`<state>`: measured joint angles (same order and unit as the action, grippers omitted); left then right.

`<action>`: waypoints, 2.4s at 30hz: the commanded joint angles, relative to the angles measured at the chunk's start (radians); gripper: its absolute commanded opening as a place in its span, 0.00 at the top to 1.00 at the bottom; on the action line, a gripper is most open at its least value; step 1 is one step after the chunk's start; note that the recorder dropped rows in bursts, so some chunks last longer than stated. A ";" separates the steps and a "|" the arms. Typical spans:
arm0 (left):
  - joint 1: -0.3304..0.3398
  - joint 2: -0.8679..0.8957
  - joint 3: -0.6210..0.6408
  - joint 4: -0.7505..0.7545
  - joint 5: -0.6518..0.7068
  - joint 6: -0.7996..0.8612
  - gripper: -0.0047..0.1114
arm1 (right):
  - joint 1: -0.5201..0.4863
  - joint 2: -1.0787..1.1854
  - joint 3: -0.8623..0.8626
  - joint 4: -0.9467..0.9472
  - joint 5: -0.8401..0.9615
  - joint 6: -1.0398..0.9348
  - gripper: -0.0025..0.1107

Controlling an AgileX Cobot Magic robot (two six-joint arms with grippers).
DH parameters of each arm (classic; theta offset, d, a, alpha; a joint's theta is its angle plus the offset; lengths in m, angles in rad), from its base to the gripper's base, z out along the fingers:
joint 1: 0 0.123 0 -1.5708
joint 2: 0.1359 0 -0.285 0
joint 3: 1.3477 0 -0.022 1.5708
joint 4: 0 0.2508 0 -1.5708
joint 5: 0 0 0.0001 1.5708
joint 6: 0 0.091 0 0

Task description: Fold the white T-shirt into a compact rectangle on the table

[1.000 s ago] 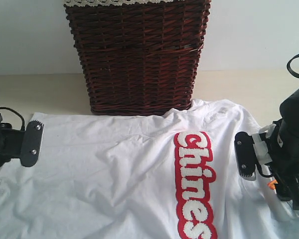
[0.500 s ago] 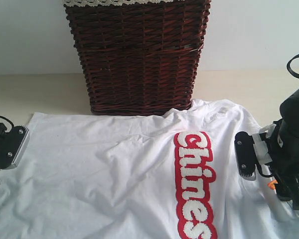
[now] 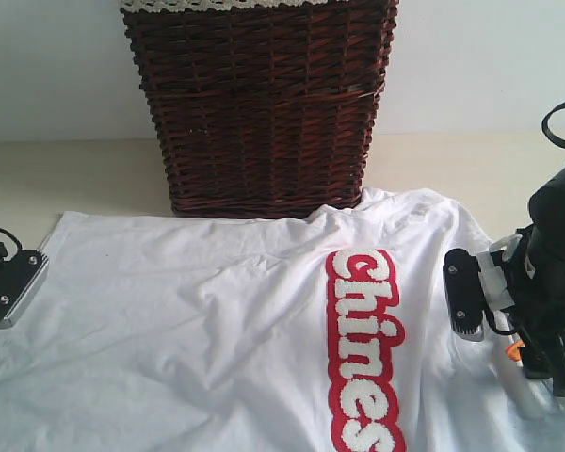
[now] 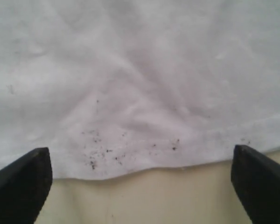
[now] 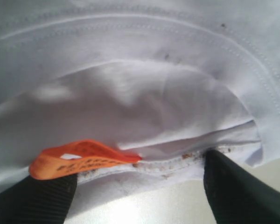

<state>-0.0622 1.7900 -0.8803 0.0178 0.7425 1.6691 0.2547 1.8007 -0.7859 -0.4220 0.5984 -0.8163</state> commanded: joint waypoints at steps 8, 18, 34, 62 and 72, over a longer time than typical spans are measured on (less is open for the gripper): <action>0.007 0.033 -0.003 -0.007 -0.005 -0.002 0.05 | 0.000 0.037 0.012 -0.004 -0.055 0.010 0.34; 0.045 0.063 -0.003 -0.031 -0.033 -0.002 0.05 | 0.000 0.040 0.012 0.001 -0.055 0.010 0.34; 0.052 0.069 -0.003 -0.108 -0.058 0.002 0.05 | 0.000 0.040 0.012 -0.004 -0.079 0.008 0.34; 0.052 0.070 -0.003 -0.110 -0.059 -0.001 0.05 | 0.000 0.135 0.012 -0.004 -0.100 0.008 0.34; 0.052 0.070 -0.003 -0.111 -0.052 -0.001 0.05 | 0.000 0.135 0.012 -0.004 -0.100 0.008 0.36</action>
<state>-0.0116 1.8489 -0.8828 -0.0714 0.6963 1.6709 0.2608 1.8418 -0.8102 -0.4351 0.6236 -0.8205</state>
